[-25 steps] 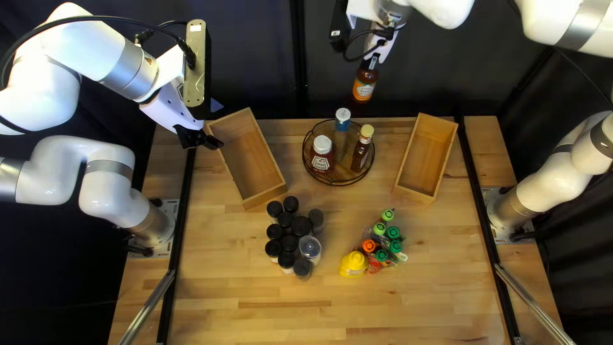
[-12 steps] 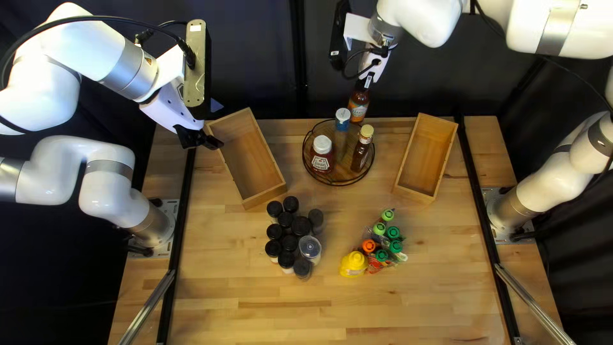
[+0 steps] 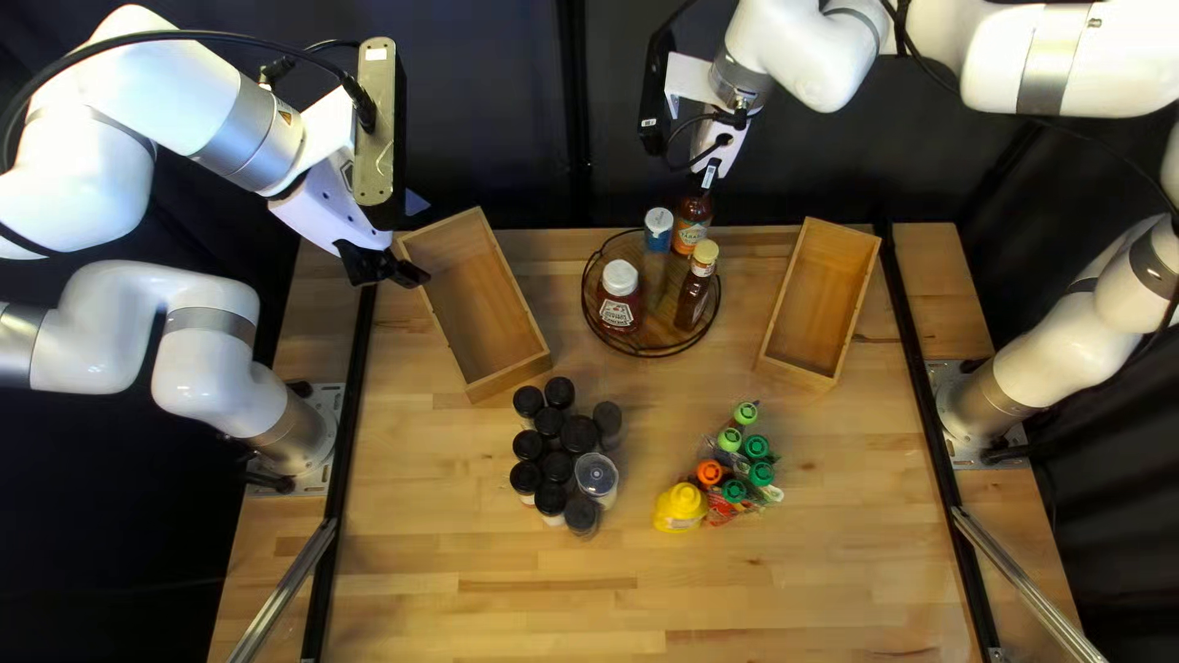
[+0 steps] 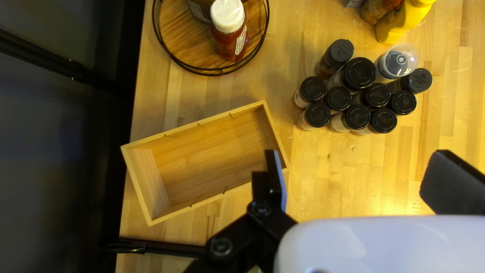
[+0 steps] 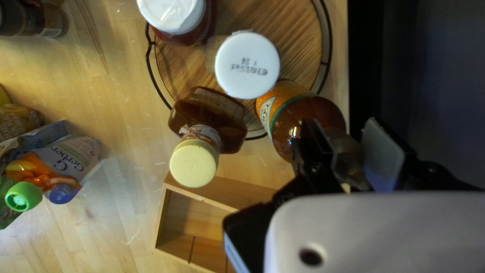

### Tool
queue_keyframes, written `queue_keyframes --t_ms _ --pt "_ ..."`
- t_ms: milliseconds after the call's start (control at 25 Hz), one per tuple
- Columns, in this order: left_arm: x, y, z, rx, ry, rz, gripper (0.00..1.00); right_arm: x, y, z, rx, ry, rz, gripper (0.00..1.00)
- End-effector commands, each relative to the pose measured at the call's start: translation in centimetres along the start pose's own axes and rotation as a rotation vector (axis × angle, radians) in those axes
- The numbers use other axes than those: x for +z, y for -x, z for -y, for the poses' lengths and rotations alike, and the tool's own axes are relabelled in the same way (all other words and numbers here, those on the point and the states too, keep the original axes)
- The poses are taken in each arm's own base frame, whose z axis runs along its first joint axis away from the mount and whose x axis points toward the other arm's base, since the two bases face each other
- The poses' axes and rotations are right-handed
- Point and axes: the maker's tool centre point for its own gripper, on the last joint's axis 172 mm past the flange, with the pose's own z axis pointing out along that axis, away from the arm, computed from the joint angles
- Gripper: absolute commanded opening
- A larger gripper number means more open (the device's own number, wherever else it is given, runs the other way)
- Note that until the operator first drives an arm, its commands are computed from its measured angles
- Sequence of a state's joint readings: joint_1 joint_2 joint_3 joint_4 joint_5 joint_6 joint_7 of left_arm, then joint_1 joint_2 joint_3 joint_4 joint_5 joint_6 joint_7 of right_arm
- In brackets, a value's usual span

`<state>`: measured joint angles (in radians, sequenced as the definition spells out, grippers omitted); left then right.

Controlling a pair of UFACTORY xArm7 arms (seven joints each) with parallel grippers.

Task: Separate condiments, baby food and spices and place it in 3 different racks/containers

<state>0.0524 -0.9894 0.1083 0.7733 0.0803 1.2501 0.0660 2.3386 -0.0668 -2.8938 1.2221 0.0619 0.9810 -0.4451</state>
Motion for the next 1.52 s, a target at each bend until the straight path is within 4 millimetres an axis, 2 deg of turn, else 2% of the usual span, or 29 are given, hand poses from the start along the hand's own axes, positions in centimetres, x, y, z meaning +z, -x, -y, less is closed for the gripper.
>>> queue_keyframes --t_ms 40,520,880,920,960,1000,1040,1080,1120,1160,1280,1400,1520 --pt "0.0 0.0 0.0 0.0 0.0 0.0 1.0 1.1 0.0 -0.1 0.002 -0.008 0.006 0.0" --pt "0.0 0.0 0.0 0.0 0.0 0.0 1.0 4.6 0.5 0.3 -0.001 -0.029 0.018 0.0" --pt "0.0 0.0 0.0 0.0 0.0 0.0 1.0 6.1 0.6 0.1 -0.004 -0.038 0.025 0.0" --pt "0.0 0.0 0.0 0.0 0.0 0.0 1.0 6.1 0.6 0.2 -0.005 -0.038 0.025 0.09" --pt "0.0 0.0 0.0 0.0 0.0 0.0 1.0 6.1 0.6 0.2 -0.007 -0.039 0.026 0.23" --pt "0.0 0.0 0.0 0.0 0.0 0.0 1.0 6.1 0.6 0.2 -0.007 -0.039 0.027 0.51" --pt "0.0 0.0 0.0 0.0 0.0 0.0 1.0 6.1 0.7 0.3 -0.01 -0.039 0.028 0.52" --pt "0.0 0.0 0.0 0.0 0.0 0.0 1.0 6.1 0.7 0.3 -0.012 -0.039 0.028 0.6" --pt "0.0 0.0 0.0 0.0 0.0 0.0 1.0 6.1 0.8 0.4 -0.015 -0.04 0.028 0.62" --pt "0.0 0.0 0.0 0.0 0.0 0.0 1.0 6.1 0.8 0.5 -0.018 -0.041 0.028 0.71" --pt "0.0 0.0 0.0 0.0 0.0 0.0 1.0 5.7 0.9 0.7 -0.027 -0.042 0.027 0.82" --pt "0.0 0.0 0.0 0.0 0.0 0.0 1.0 4.7 1.0 0.8 -0.034 -0.039 0.021 0.91" --pt "0.0 0.0 0.0 0.0 0.0 0.0 1.0 2.0 1.2 0.9 -0.038 -0.027 0.007 1.0"
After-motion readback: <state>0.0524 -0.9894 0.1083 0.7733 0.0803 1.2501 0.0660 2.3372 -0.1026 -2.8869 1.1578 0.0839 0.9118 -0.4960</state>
